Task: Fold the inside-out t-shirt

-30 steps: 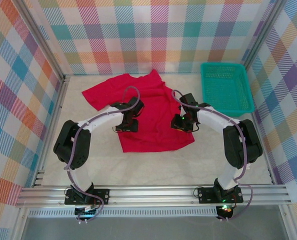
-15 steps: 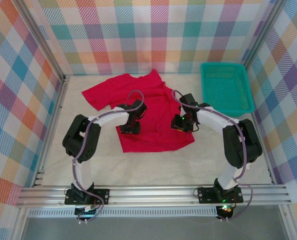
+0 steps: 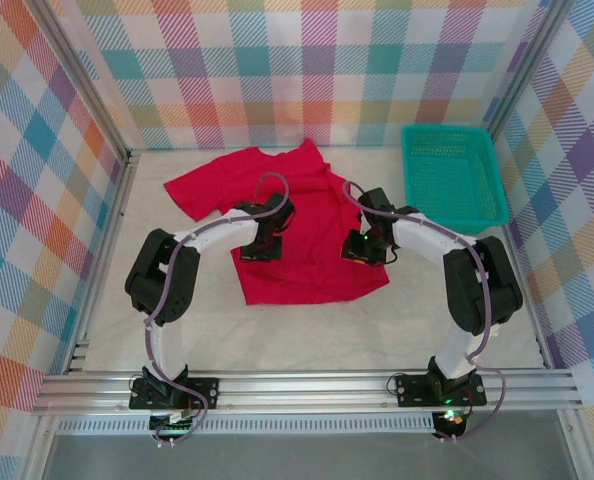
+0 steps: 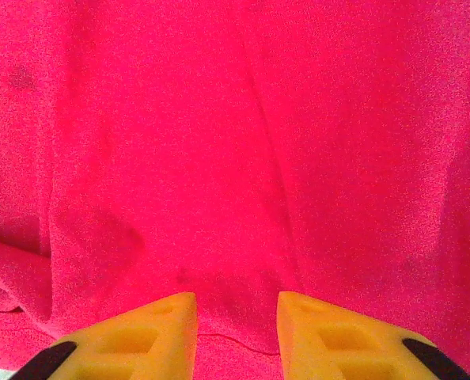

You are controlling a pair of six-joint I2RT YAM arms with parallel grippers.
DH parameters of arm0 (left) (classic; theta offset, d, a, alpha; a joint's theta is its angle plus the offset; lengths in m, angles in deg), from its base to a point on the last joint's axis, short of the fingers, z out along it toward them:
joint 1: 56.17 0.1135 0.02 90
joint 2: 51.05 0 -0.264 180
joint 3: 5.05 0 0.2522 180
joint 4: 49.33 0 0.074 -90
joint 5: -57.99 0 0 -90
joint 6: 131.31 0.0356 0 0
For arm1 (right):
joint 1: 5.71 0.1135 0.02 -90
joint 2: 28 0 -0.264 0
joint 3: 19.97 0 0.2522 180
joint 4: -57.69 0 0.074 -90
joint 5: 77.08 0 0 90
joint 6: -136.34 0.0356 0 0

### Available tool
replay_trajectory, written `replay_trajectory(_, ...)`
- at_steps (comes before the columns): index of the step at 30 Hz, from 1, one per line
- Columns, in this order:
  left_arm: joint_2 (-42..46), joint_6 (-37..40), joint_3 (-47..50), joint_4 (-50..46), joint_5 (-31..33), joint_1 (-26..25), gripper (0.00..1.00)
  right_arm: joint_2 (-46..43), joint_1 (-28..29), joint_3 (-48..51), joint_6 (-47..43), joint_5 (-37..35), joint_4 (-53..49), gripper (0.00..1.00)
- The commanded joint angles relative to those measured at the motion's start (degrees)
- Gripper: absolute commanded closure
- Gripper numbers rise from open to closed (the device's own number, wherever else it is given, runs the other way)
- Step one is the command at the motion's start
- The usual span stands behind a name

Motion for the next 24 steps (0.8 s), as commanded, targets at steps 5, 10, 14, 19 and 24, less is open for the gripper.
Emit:
replay_trajectory(5,2.54,0.22,-0.51,-3.01,-0.85,-0.69,0.65,-0.39,0.53,-0.62,-0.78,1.05,-0.16,0.66)
replay_trajectory(10,0.84,-0.32,1.33,-1.61,-2.09,-0.67,0.64,-0.33,0.53,-0.34,-0.60,1.23,0.11,0.66)
replay_trajectory(14,-1.34,-0.51,2.00,-0.57,-1.60,-0.72,0.64,-0.14,0.53,-0.55,-0.77,1.23,-0.07,0.66)
replay_trajectory(19,-3.40,-0.57,1.49,-1.12,-0.04,-0.72,0.67,-0.19,0.53,-0.53,-1.03,1.01,-0.35,0.66)
replay_trajectory(24,-2.92,-0.76,1.33,-1.23,0.07,-0.72,0.86,-0.14,0.51,-0.60,-0.91,1.14,-0.16,0.67)
